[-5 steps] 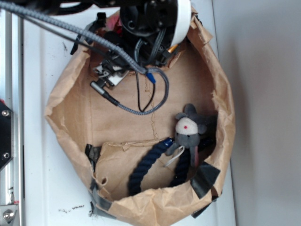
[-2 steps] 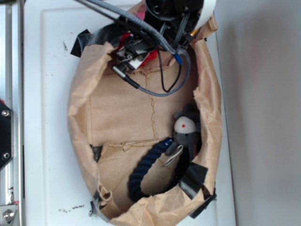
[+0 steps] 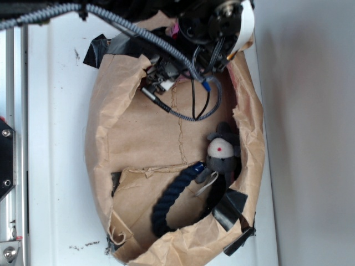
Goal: Grab the red paper.
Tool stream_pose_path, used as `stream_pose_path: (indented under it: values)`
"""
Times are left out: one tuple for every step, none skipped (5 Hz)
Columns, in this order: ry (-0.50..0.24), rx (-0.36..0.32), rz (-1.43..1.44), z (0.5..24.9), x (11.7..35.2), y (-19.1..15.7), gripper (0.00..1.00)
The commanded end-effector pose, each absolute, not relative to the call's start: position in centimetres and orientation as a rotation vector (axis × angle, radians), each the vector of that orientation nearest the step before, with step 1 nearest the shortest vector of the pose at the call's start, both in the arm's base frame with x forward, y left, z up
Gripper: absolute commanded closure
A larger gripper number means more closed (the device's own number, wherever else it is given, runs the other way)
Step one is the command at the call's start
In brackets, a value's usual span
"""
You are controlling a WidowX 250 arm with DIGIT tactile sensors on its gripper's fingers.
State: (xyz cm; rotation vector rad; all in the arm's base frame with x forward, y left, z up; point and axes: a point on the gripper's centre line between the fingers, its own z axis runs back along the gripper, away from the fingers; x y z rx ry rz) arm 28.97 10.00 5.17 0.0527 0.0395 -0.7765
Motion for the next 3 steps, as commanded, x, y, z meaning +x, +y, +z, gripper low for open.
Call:
stream_pose_path:
  values:
    - [0.007, 0.095, -0.781, 5.06, 29.72, 8.93, 0.21]
    - [-0.001, 0.072, -0.764, 4.99, 29.54, 8.68, 1.00]
    - [-0.016, 0.073, -0.769, 5.04, 29.61, 8.70, 1.00]
